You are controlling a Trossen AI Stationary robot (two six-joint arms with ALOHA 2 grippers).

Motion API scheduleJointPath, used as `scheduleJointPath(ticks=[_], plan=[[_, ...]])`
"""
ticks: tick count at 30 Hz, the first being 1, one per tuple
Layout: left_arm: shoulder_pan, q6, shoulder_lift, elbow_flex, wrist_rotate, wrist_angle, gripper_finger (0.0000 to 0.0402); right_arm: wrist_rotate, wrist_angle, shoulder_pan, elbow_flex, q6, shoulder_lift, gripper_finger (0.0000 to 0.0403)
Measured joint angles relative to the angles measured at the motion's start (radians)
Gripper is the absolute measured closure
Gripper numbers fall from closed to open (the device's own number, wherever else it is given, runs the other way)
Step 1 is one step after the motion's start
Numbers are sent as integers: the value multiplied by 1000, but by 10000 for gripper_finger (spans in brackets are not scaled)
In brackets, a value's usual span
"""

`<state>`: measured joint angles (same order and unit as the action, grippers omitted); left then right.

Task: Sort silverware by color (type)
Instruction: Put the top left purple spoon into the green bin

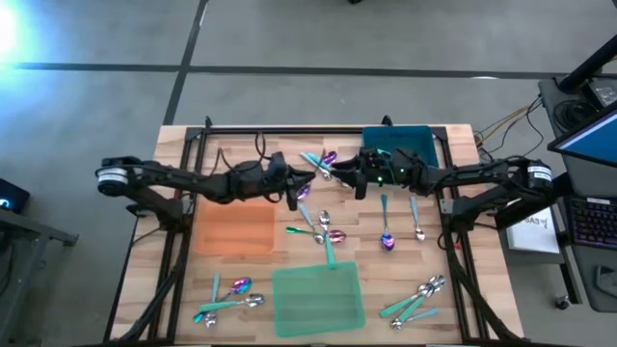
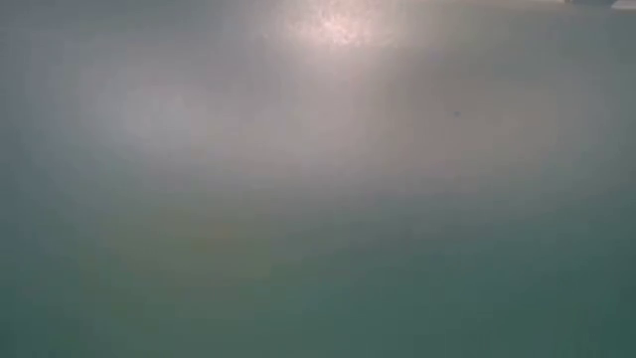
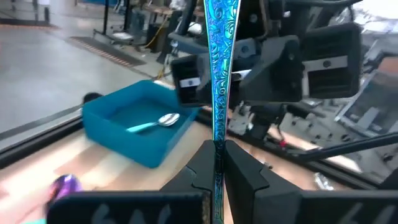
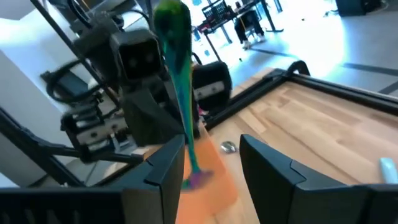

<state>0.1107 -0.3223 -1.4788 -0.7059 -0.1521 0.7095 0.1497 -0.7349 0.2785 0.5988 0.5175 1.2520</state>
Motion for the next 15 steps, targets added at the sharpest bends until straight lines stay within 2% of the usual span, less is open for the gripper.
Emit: scheduleJointPath(ticks=[3,9,15], plan=[[-1,-25,-37,0,67,85,400,3,0,-4,19,-7,11,257],[-3,-63,-73,0,76,124,400,15,3,-27,40,-129,20,257],[-3,-72,-75,0,76,142,400,15,3,-32,51,-136,21,257]])
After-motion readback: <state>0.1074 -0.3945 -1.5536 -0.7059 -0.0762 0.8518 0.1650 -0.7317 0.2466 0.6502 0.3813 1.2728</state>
